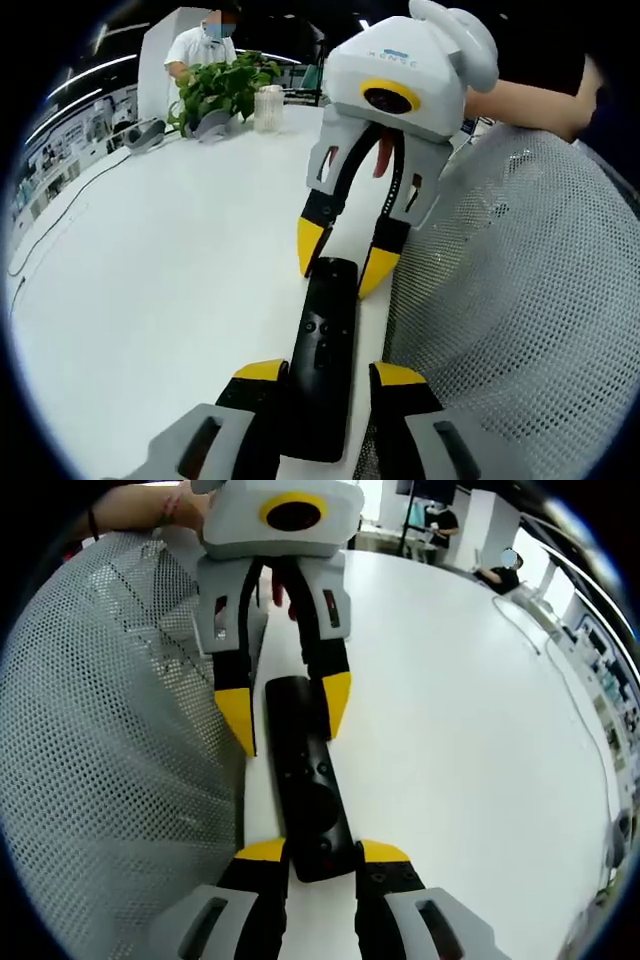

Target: Press the specified remote control buttons in sequence, fully releasing each button before pressing the next.

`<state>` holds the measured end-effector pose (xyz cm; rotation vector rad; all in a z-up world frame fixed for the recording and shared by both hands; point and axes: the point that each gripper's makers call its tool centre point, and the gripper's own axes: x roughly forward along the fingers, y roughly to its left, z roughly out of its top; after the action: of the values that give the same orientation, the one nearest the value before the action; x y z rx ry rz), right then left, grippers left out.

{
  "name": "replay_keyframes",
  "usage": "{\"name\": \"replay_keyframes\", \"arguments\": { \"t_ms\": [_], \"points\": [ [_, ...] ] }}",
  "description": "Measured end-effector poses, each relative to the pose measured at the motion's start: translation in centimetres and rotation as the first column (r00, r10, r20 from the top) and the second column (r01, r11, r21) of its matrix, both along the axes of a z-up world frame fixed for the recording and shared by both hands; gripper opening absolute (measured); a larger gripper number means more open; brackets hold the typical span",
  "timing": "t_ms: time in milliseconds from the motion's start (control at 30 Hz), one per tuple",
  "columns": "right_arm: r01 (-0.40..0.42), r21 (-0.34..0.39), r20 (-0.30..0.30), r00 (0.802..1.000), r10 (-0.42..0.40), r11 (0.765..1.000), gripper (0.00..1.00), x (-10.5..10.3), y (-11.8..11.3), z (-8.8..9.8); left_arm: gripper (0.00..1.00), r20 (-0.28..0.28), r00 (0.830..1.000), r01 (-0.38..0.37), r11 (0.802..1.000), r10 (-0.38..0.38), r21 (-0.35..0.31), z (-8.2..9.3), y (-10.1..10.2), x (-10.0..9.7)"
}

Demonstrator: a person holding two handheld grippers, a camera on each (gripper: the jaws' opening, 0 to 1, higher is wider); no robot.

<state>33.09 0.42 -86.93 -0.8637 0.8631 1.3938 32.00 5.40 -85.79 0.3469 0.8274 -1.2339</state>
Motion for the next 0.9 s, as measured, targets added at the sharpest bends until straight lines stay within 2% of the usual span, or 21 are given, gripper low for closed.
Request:
{"name": "replay_keyframes", "arguments": {
  "t_ms": [133, 600, 700, 800, 900],
  "points": [
    [0.003, 0.002, 0.000, 1.000, -0.003, 1.000, 0.23, 0.0, 0.1, 0.0, 0.42, 0.011, 1.000, -0.009, 1.000, 0.009, -0.006, 0.0, -0.2, 0.2],
    [0.011, 0.004, -0.002, 1.000, -0.011, 1.000, 0.23, 0.1, 0.1, 0.0, 0.50, -0.006, 0.996, -0.087, 0.996, 0.088, 0.020, 0.4, 0.4, 1.1],
    [0.012, 0.004, -0.001, 1.000, -0.012, 1.000, 0.23, 0.1, 0.1, 0.0, 0.54, 0.015, 0.996, -0.093, 0.996, 0.093, 0.015, 0.9, 0.4, 1.4],
    [0.014, 0.004, -0.002, 1.000, -0.014, 1.000, 0.23, 0.1, 0.1, 0.0, 0.57, -0.001, 0.995, -0.104, 0.994, 0.104, -0.015, 1.1, 0.2, 1.7],
    [0.014, 0.004, -0.002, 1.000, -0.014, 1.000, 0.22, 0.1, 0.1, 0.0, 0.62, -0.020, 0.991, -0.135, 0.991, 0.135, -0.002, 0.8, 0.7, 1.9]
  ]
}}
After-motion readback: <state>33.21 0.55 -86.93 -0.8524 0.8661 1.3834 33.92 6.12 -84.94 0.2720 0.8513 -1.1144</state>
